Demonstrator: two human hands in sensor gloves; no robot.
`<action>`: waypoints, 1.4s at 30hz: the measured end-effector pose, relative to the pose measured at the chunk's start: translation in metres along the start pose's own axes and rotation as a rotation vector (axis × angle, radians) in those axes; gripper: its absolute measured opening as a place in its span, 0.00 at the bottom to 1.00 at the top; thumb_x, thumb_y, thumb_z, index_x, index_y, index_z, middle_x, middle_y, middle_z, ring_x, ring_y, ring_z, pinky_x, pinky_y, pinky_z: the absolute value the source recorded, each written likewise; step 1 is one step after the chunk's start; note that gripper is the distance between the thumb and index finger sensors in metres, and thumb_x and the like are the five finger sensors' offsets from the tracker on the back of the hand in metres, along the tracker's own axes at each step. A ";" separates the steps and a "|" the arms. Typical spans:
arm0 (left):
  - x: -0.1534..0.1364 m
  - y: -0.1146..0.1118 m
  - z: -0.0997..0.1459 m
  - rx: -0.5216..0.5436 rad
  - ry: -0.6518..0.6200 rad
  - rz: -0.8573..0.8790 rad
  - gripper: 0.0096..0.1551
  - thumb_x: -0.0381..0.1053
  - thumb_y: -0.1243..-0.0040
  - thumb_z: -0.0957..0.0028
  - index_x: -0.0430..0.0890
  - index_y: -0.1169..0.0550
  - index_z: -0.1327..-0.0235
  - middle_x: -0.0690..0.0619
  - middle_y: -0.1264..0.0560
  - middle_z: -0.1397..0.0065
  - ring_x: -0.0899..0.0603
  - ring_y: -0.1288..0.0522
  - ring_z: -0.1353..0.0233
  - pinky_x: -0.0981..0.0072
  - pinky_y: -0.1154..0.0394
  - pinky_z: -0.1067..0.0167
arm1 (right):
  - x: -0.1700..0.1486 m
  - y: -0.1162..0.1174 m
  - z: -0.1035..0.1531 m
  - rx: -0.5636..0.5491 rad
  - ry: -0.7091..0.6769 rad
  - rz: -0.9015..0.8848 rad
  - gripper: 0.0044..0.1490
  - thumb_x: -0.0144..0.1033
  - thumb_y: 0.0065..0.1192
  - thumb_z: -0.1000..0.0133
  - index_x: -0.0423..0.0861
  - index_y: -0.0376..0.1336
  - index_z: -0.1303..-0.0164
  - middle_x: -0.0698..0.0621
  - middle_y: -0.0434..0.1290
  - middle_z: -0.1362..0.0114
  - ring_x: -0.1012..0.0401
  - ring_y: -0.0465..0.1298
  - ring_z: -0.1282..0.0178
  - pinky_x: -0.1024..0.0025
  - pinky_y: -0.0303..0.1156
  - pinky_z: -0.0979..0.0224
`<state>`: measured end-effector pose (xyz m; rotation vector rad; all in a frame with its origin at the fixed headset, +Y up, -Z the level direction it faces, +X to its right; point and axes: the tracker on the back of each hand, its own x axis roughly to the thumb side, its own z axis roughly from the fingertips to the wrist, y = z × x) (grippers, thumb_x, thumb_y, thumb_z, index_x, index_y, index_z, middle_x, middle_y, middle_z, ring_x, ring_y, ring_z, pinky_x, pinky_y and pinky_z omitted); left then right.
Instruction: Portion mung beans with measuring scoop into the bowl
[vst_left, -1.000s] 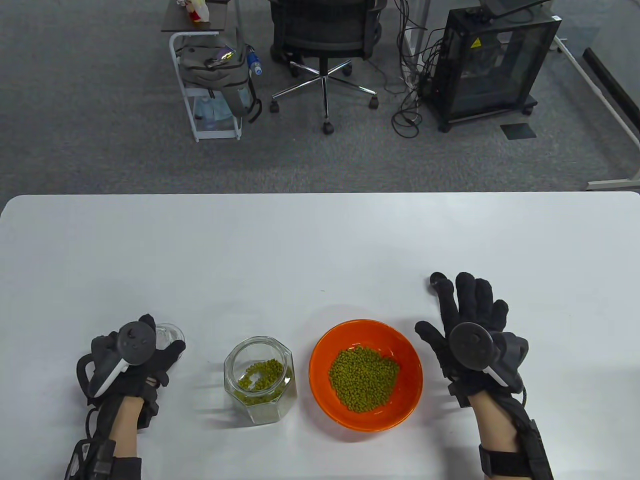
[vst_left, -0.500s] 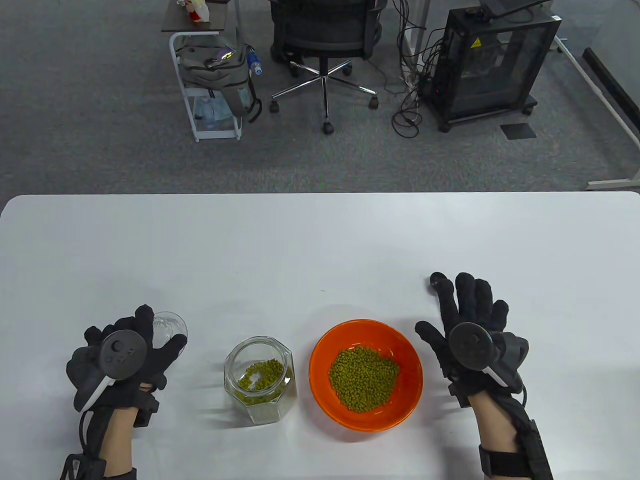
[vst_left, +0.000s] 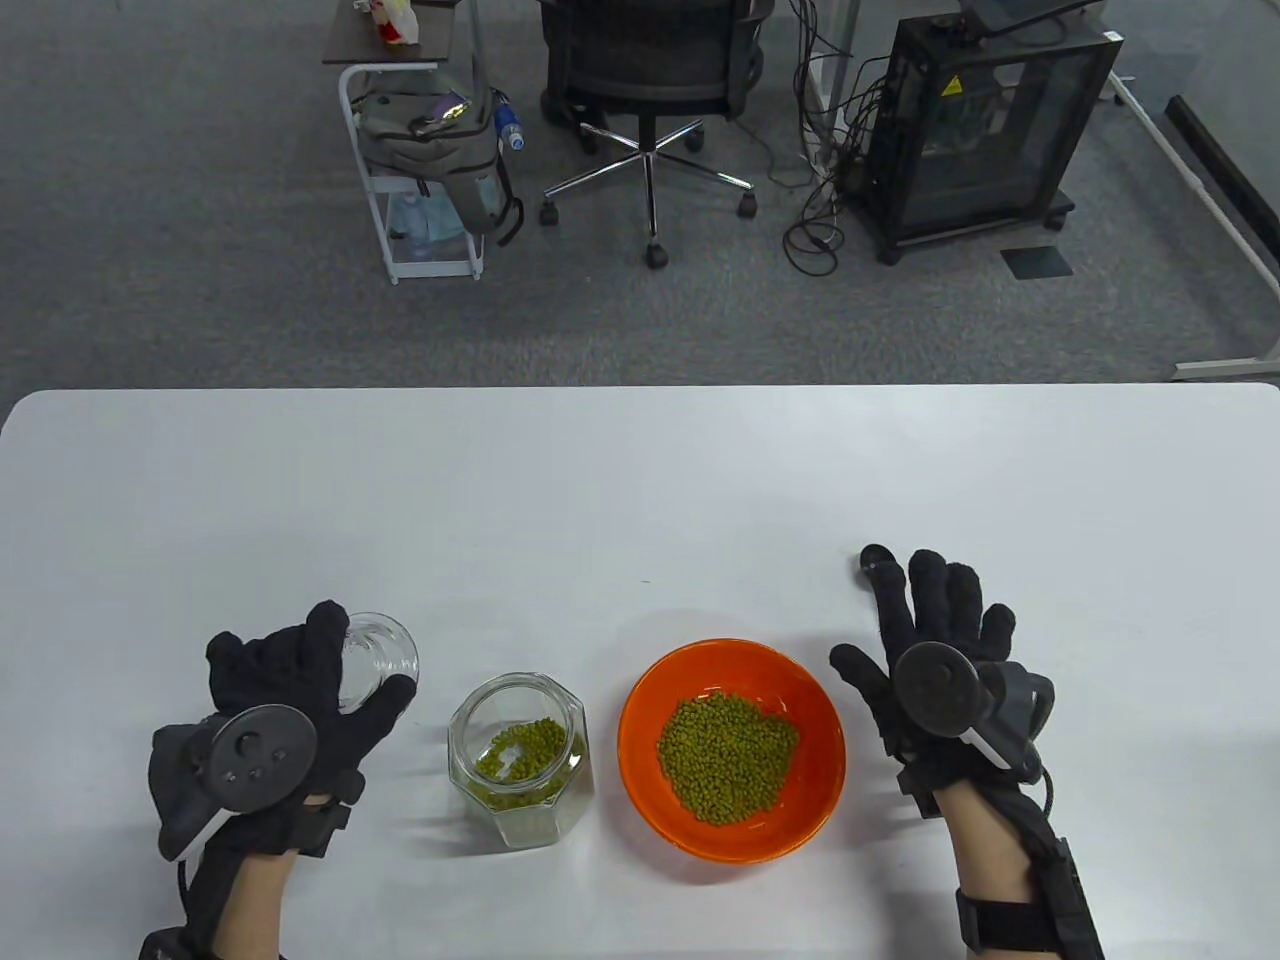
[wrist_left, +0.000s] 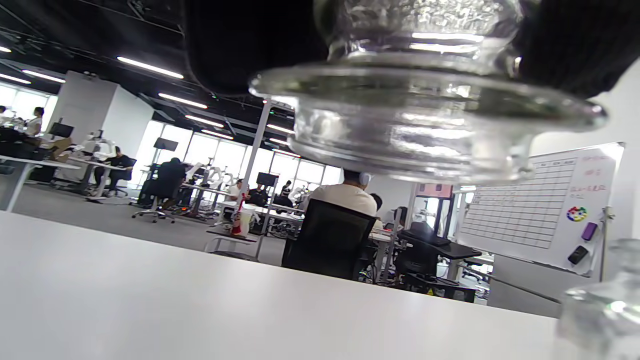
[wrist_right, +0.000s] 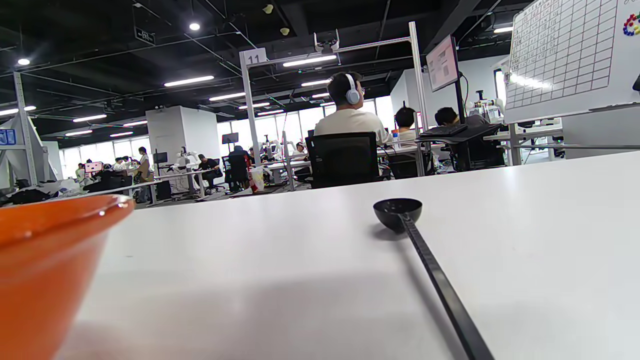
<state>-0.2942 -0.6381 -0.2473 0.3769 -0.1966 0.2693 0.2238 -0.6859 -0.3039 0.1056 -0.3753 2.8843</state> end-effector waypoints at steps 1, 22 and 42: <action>0.007 0.001 0.001 0.008 -0.027 0.004 0.59 0.77 0.34 0.50 0.34 0.33 0.24 0.33 0.27 0.34 0.25 0.26 0.38 0.17 0.42 0.30 | 0.000 0.000 0.000 0.000 0.005 0.003 0.57 0.72 0.43 0.50 0.53 0.37 0.17 0.40 0.37 0.12 0.34 0.44 0.15 0.23 0.44 0.25; 0.096 -0.014 -0.003 -0.106 -0.278 -0.053 0.59 0.78 0.35 0.50 0.35 0.33 0.24 0.34 0.26 0.33 0.27 0.24 0.39 0.25 0.33 0.32 | -0.005 -0.003 -0.001 -0.004 0.022 -0.016 0.57 0.73 0.43 0.50 0.52 0.37 0.17 0.40 0.38 0.11 0.34 0.45 0.15 0.23 0.45 0.26; 0.100 -0.031 -0.010 -0.227 -0.280 -0.053 0.58 0.79 0.36 0.49 0.36 0.32 0.24 0.35 0.25 0.33 0.27 0.24 0.38 0.18 0.37 0.32 | -0.009 -0.002 -0.001 0.013 0.027 -0.032 0.57 0.72 0.43 0.50 0.52 0.37 0.17 0.40 0.39 0.11 0.34 0.46 0.15 0.23 0.45 0.26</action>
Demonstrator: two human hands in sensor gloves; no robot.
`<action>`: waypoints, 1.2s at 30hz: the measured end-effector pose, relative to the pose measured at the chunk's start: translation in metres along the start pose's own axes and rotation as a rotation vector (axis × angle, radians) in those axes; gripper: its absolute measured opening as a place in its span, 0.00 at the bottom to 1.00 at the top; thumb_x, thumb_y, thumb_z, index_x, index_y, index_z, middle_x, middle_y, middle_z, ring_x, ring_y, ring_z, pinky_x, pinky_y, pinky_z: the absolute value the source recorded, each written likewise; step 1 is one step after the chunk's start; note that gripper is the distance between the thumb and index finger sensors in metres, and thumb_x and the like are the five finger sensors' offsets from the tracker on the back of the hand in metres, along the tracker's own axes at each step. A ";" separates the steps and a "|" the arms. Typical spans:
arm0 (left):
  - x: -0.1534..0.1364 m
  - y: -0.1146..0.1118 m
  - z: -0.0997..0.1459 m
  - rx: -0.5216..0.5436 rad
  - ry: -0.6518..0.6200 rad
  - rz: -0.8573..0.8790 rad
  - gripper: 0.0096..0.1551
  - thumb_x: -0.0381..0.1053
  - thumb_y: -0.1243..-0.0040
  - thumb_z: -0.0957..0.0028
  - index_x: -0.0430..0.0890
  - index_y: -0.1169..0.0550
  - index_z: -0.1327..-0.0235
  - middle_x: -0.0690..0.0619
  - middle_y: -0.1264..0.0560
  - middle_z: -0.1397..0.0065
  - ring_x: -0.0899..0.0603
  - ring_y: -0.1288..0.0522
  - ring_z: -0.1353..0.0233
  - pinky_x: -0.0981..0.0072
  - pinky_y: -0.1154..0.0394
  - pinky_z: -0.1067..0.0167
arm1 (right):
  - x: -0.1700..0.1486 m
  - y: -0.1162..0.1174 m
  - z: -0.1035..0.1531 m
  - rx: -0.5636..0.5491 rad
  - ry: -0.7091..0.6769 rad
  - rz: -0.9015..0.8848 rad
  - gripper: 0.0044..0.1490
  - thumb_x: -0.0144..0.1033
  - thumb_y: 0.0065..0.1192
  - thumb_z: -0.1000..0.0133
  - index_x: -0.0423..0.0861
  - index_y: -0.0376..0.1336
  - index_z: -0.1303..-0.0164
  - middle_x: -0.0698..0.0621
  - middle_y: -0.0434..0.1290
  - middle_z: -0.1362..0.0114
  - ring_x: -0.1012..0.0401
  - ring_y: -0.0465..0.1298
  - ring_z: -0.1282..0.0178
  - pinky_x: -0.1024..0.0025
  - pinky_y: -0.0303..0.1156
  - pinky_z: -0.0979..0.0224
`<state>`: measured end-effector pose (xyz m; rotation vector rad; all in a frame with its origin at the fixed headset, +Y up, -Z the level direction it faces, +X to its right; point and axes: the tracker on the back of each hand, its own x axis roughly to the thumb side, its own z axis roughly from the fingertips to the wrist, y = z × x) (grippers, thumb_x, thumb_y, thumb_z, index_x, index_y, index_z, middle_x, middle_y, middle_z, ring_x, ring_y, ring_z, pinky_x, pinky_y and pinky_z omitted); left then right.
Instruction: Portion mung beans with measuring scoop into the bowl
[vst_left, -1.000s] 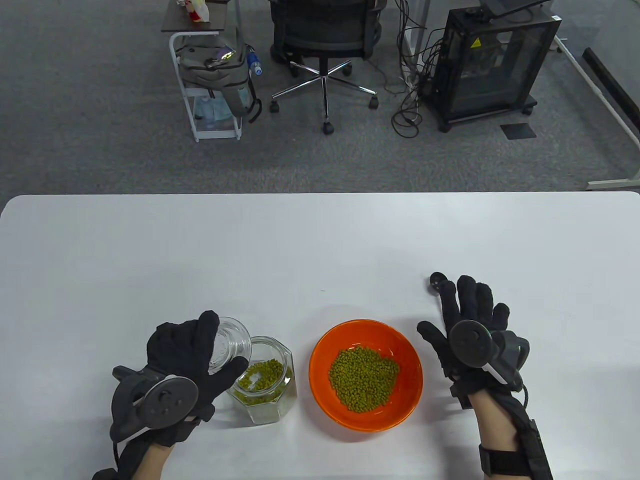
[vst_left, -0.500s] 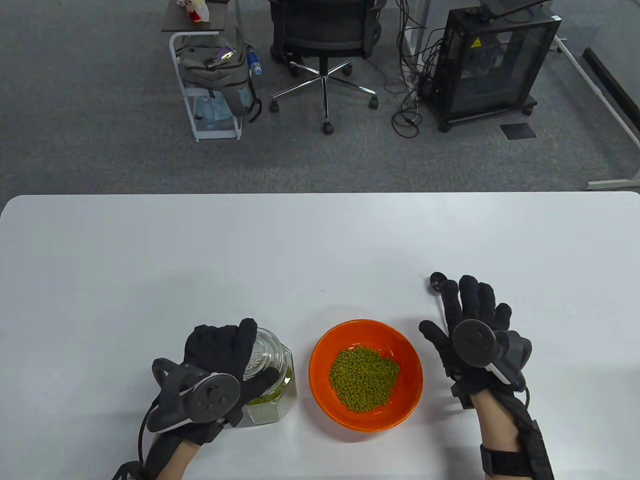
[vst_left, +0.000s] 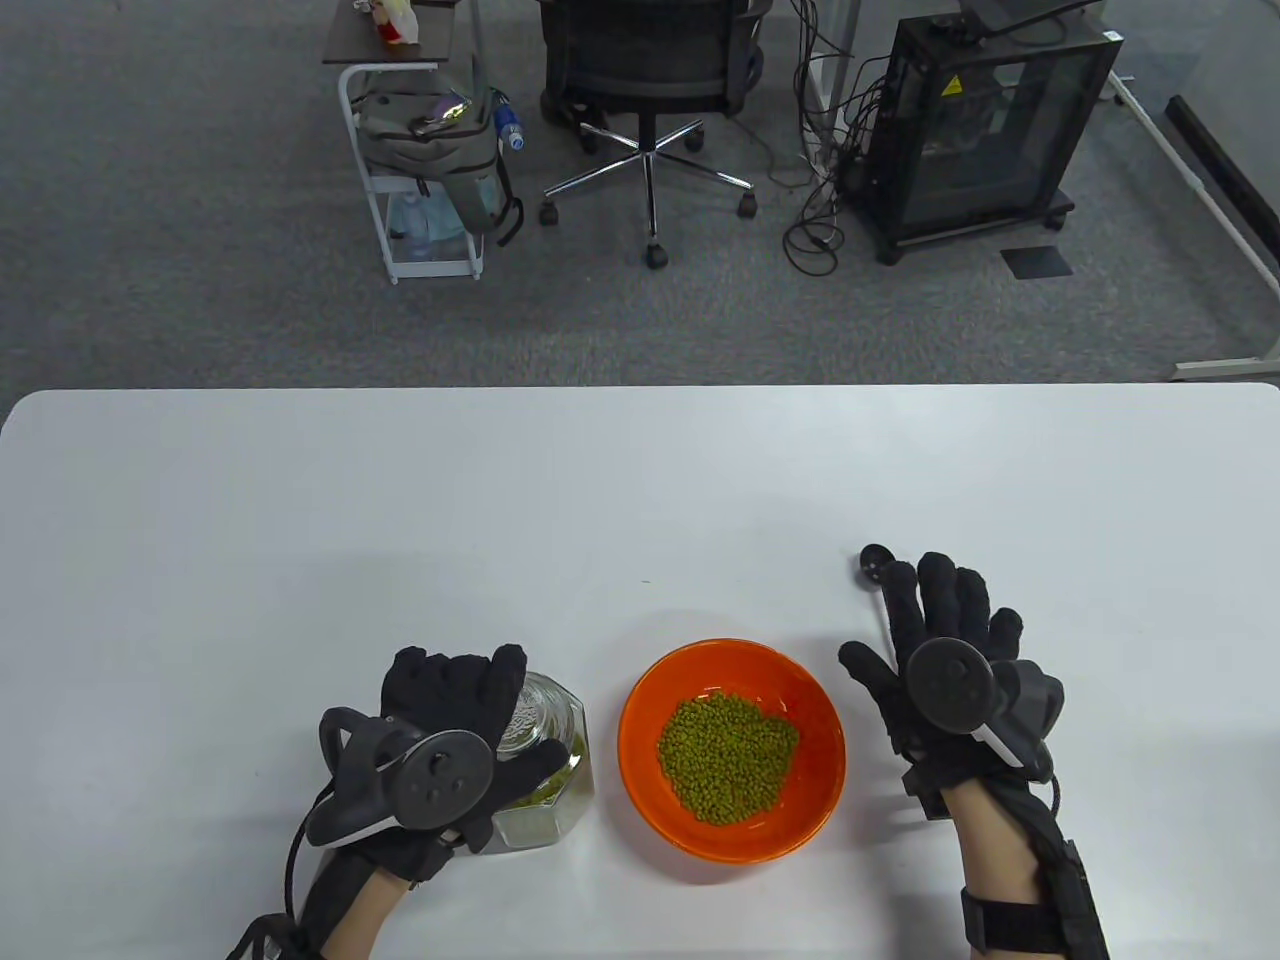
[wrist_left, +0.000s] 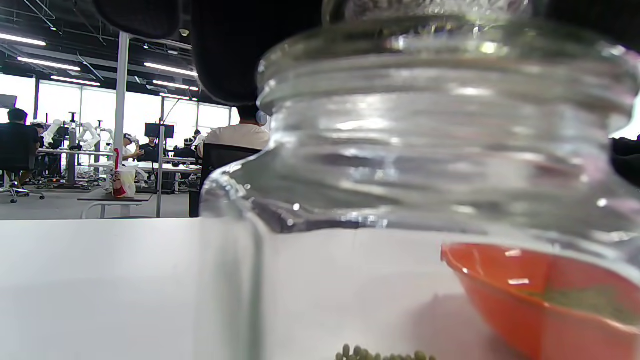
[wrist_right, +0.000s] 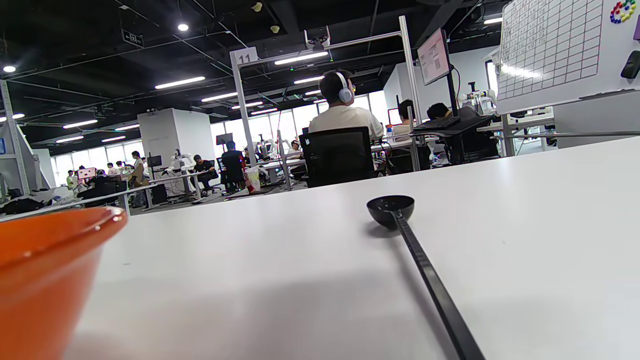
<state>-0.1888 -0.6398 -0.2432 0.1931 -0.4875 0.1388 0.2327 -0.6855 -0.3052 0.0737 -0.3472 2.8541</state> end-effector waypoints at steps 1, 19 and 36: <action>0.000 0.000 0.000 0.000 0.003 0.000 0.58 0.79 0.37 0.49 0.36 0.32 0.24 0.35 0.26 0.33 0.27 0.24 0.38 0.18 0.37 0.32 | 0.000 0.000 0.000 0.001 0.001 0.000 0.57 0.72 0.43 0.50 0.52 0.37 0.17 0.40 0.39 0.11 0.34 0.46 0.15 0.23 0.45 0.26; -0.003 -0.004 0.001 -0.072 0.017 0.054 0.57 0.79 0.41 0.46 0.41 0.39 0.18 0.36 0.33 0.26 0.26 0.29 0.31 0.19 0.41 0.30 | -0.002 0.002 0.000 0.033 0.014 0.000 0.57 0.72 0.43 0.50 0.52 0.38 0.17 0.40 0.40 0.12 0.34 0.46 0.15 0.23 0.45 0.26; -0.010 0.014 0.010 0.023 -0.003 0.101 0.60 0.83 0.55 0.47 0.42 0.45 0.16 0.36 0.39 0.20 0.25 0.34 0.26 0.19 0.44 0.29 | -0.001 0.002 -0.001 0.042 0.015 0.008 0.57 0.72 0.43 0.50 0.52 0.37 0.17 0.39 0.39 0.12 0.33 0.46 0.15 0.23 0.45 0.26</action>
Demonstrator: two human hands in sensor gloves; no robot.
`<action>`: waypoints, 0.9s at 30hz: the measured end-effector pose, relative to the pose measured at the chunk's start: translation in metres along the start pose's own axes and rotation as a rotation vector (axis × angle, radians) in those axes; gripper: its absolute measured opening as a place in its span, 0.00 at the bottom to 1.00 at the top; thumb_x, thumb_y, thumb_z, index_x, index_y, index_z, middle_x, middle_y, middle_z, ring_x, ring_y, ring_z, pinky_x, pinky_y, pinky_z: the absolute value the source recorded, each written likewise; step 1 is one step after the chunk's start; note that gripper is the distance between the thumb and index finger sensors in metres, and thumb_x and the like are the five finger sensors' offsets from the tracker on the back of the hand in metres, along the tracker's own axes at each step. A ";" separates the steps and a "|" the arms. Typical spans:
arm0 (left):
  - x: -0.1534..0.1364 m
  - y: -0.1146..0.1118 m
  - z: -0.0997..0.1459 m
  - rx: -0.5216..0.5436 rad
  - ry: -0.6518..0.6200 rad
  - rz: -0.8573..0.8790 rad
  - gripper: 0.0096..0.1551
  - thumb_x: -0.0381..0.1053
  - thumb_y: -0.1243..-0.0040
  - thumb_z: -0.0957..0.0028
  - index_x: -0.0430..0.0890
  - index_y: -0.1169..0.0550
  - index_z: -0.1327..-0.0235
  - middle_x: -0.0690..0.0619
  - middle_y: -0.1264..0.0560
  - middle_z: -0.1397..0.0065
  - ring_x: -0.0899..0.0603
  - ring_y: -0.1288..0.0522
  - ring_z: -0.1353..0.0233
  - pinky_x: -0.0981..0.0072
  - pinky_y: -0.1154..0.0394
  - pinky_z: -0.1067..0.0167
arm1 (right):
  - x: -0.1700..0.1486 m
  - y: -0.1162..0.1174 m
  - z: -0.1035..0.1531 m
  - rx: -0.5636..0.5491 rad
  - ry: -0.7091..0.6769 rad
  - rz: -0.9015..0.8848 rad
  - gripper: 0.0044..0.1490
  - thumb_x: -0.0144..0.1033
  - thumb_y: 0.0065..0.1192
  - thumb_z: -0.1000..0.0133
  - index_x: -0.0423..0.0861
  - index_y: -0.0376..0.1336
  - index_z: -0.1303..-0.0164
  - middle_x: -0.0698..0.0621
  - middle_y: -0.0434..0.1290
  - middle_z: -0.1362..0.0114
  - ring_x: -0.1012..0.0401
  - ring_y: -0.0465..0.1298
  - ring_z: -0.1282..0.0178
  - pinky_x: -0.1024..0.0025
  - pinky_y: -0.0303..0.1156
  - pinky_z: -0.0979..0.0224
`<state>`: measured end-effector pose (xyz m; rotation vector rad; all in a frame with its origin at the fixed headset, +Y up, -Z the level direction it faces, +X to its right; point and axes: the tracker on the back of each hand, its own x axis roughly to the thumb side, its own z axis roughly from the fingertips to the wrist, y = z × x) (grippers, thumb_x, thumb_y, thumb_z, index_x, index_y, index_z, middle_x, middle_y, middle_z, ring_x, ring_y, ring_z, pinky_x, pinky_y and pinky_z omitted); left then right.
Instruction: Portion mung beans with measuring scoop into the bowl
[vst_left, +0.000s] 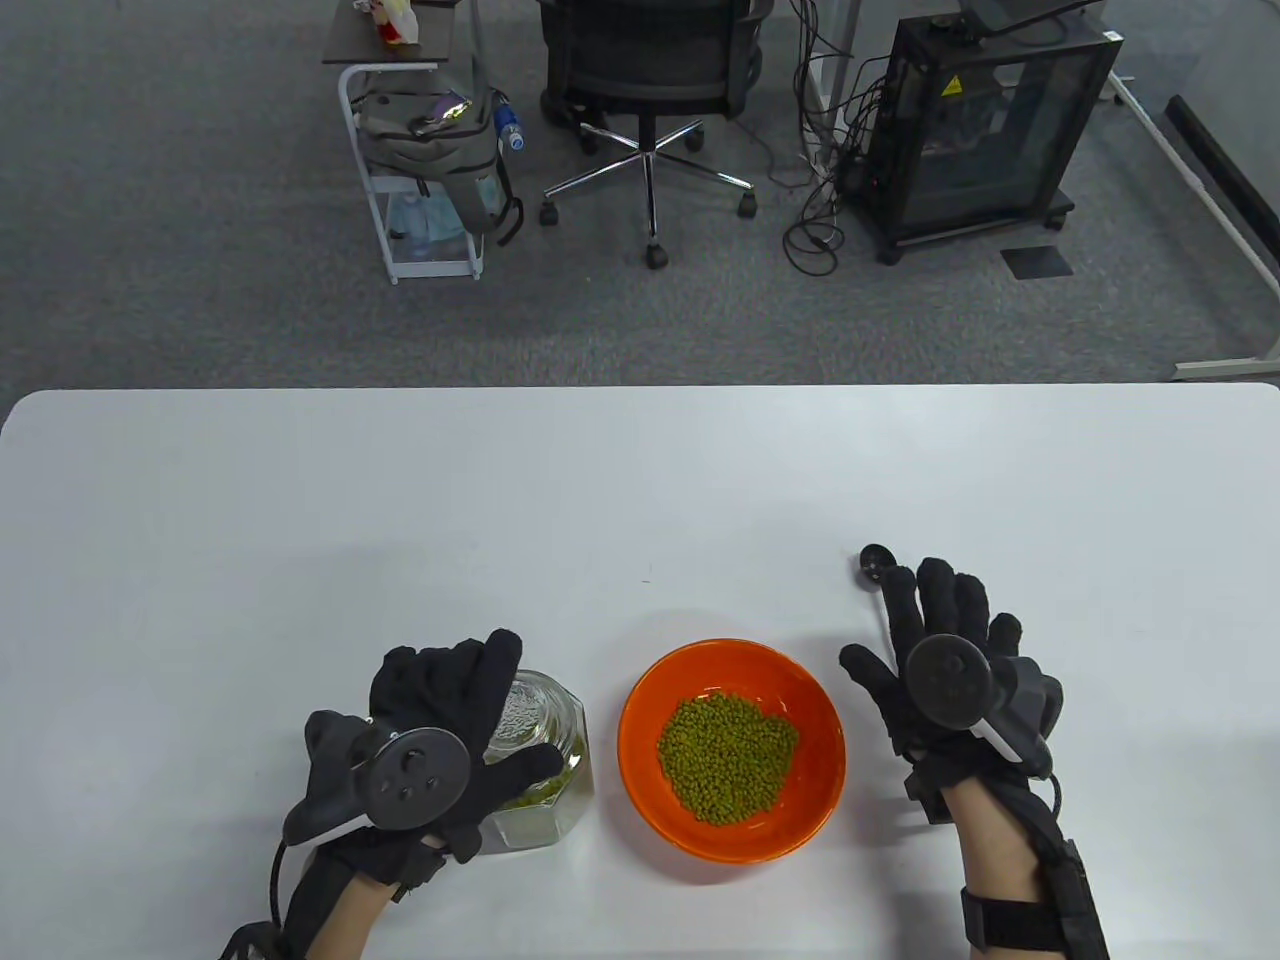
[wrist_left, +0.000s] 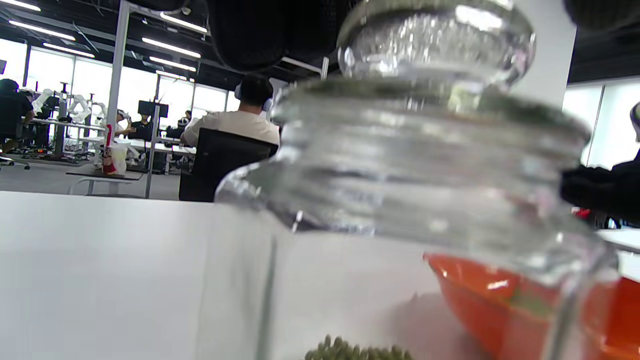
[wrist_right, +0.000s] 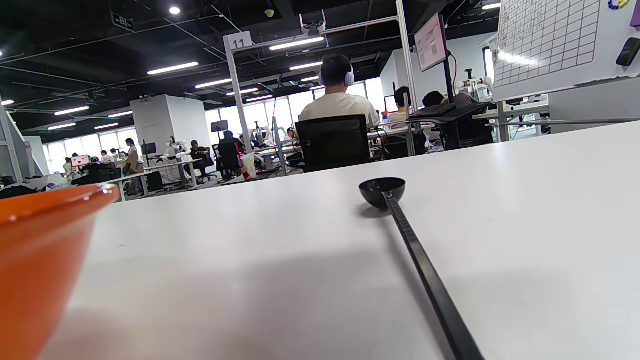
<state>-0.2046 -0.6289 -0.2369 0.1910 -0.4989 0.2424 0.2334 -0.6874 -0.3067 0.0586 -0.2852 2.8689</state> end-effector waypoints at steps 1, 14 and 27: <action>-0.002 0.005 0.002 0.028 -0.002 -0.002 0.59 0.83 0.56 0.46 0.42 0.44 0.16 0.36 0.39 0.20 0.25 0.34 0.26 0.19 0.44 0.29 | 0.000 0.000 0.000 -0.003 -0.001 0.000 0.57 0.72 0.43 0.50 0.52 0.37 0.17 0.40 0.39 0.11 0.33 0.46 0.15 0.23 0.45 0.26; -0.057 0.022 0.009 0.077 0.191 -0.097 0.58 0.82 0.55 0.46 0.38 0.37 0.19 0.32 0.36 0.19 0.22 0.34 0.26 0.24 0.40 0.30 | 0.000 0.000 0.000 -0.025 -0.012 0.008 0.57 0.72 0.43 0.50 0.52 0.37 0.17 0.40 0.39 0.11 0.33 0.45 0.15 0.23 0.45 0.26; -0.118 -0.001 0.000 0.003 0.351 -0.100 0.60 0.81 0.55 0.46 0.36 0.38 0.20 0.30 0.40 0.17 0.20 0.38 0.22 0.24 0.43 0.27 | 0.001 0.002 0.000 -0.024 -0.012 0.034 0.57 0.72 0.43 0.50 0.52 0.37 0.17 0.40 0.38 0.11 0.33 0.45 0.15 0.23 0.45 0.25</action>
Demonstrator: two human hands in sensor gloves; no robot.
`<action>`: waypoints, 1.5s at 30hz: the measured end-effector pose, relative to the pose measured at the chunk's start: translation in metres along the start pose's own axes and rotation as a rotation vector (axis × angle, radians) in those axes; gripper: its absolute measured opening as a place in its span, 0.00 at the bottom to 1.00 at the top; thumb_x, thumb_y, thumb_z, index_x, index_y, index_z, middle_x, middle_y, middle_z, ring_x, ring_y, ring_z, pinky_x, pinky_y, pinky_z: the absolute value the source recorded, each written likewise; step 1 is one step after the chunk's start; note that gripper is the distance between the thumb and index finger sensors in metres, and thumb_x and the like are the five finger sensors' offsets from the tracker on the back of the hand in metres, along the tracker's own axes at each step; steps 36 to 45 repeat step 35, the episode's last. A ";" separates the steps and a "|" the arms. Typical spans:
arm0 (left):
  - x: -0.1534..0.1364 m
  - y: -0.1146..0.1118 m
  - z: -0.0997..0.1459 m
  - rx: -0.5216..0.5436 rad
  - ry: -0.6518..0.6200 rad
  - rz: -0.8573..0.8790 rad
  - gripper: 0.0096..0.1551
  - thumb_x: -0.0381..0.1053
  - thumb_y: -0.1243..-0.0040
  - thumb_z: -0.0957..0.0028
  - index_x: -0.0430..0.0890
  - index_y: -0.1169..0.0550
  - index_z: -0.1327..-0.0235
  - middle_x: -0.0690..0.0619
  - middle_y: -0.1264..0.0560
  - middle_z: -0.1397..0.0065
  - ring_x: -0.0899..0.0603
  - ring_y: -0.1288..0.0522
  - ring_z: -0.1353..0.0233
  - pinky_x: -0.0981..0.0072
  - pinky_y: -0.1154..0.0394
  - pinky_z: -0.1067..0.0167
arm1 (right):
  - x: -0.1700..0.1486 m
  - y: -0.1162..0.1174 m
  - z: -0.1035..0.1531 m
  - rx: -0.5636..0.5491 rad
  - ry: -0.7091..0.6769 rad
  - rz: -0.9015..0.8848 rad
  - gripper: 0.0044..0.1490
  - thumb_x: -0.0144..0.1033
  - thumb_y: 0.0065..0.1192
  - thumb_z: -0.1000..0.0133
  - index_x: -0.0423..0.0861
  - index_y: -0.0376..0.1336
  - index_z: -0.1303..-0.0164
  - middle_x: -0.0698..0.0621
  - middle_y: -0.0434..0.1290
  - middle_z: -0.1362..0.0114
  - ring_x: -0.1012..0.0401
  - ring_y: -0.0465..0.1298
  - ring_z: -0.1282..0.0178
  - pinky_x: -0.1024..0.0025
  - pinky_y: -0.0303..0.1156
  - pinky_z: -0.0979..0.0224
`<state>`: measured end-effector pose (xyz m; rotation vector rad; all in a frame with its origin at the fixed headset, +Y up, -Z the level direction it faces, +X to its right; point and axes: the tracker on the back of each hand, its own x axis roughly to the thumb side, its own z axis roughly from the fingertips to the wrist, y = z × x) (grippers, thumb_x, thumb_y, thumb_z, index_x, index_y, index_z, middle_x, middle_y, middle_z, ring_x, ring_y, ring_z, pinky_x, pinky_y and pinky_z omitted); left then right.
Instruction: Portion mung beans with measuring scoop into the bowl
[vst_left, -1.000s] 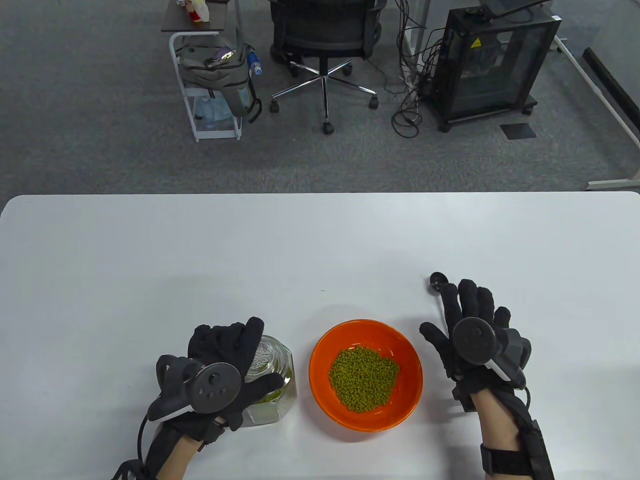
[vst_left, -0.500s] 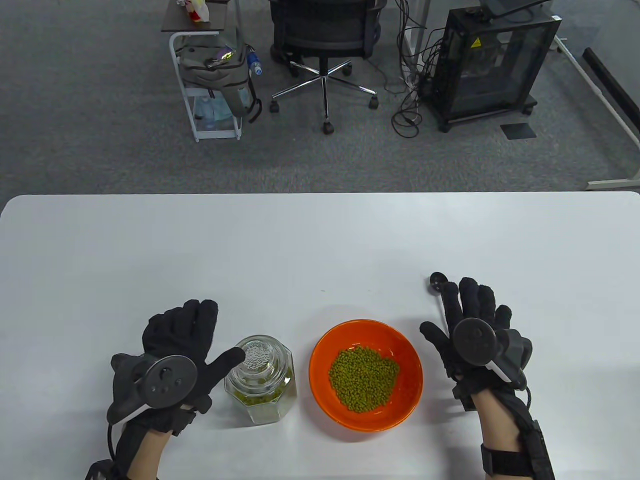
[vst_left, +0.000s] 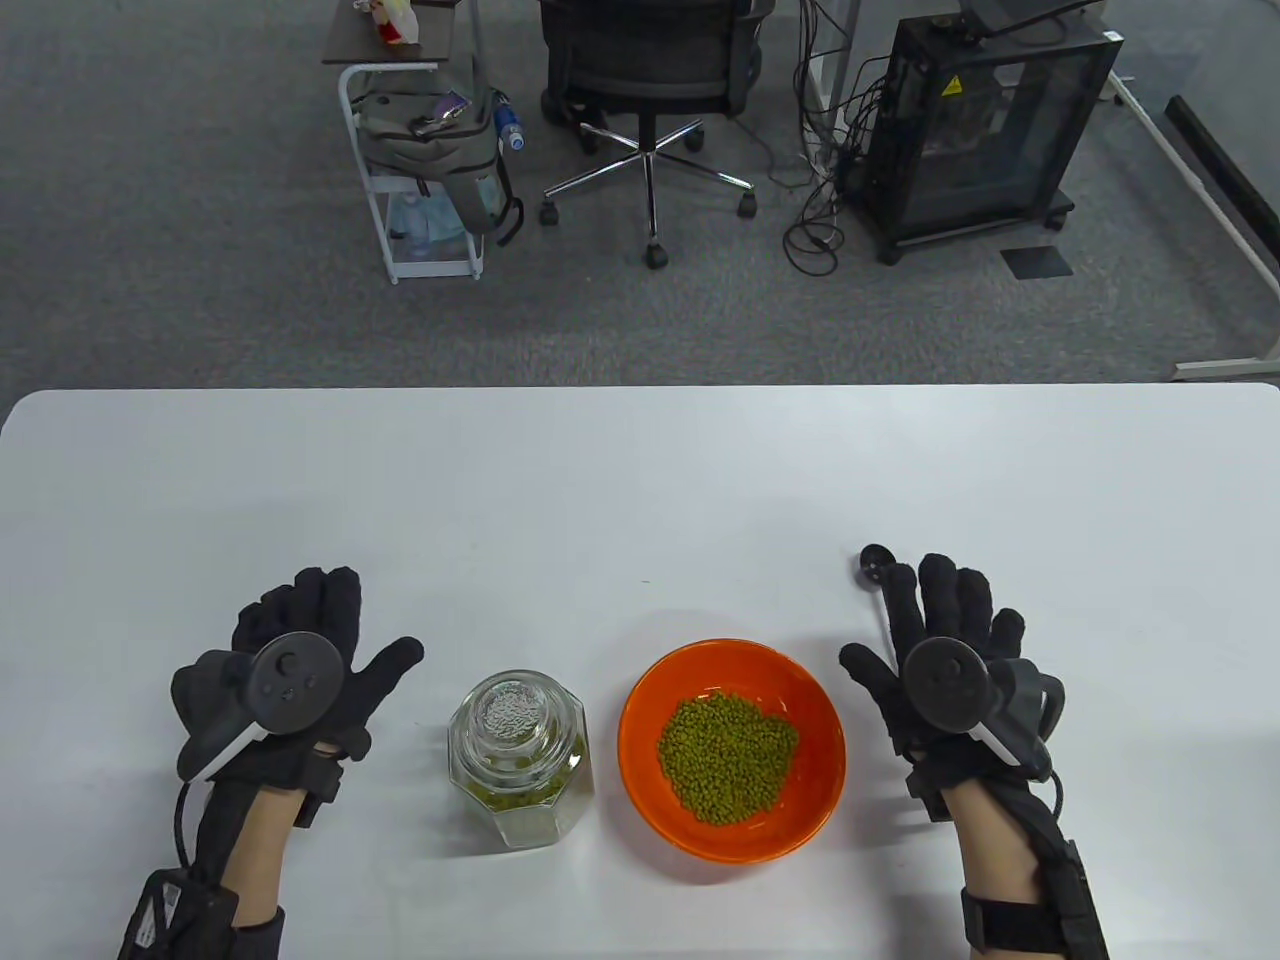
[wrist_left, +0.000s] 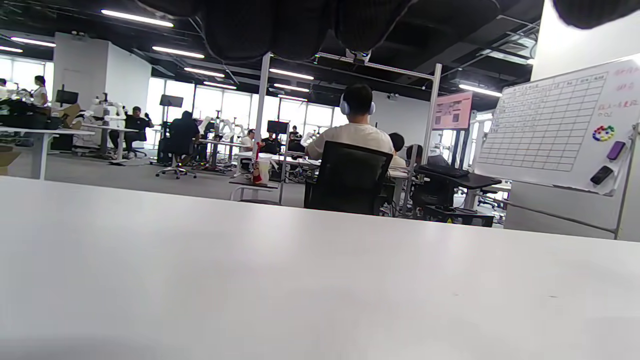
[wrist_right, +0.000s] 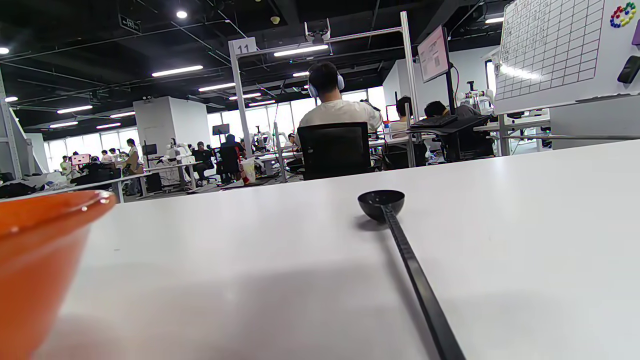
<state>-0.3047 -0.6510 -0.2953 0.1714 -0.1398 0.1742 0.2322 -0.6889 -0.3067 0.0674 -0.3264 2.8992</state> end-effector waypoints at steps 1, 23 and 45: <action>-0.003 -0.004 0.001 -0.004 -0.003 -0.006 0.60 0.82 0.55 0.46 0.35 0.39 0.20 0.29 0.42 0.16 0.20 0.40 0.21 0.24 0.45 0.26 | 0.001 0.001 0.000 0.003 -0.002 0.011 0.57 0.72 0.43 0.50 0.52 0.37 0.17 0.40 0.38 0.11 0.33 0.44 0.15 0.23 0.44 0.25; -0.028 -0.032 0.001 -0.178 0.047 -0.054 0.63 0.88 0.68 0.50 0.46 0.57 0.15 0.37 0.63 0.11 0.19 0.65 0.17 0.14 0.68 0.37 | 0.013 0.001 0.001 -0.003 -0.044 0.135 0.58 0.74 0.44 0.51 0.54 0.35 0.17 0.41 0.34 0.12 0.33 0.36 0.16 0.22 0.40 0.26; -0.033 -0.034 0.000 -0.182 0.066 -0.050 0.63 0.88 0.68 0.50 0.47 0.57 0.15 0.37 0.64 0.11 0.19 0.67 0.18 0.14 0.68 0.37 | 0.012 0.001 0.001 0.001 -0.037 0.129 0.58 0.74 0.44 0.50 0.54 0.36 0.17 0.40 0.34 0.12 0.32 0.37 0.16 0.22 0.41 0.26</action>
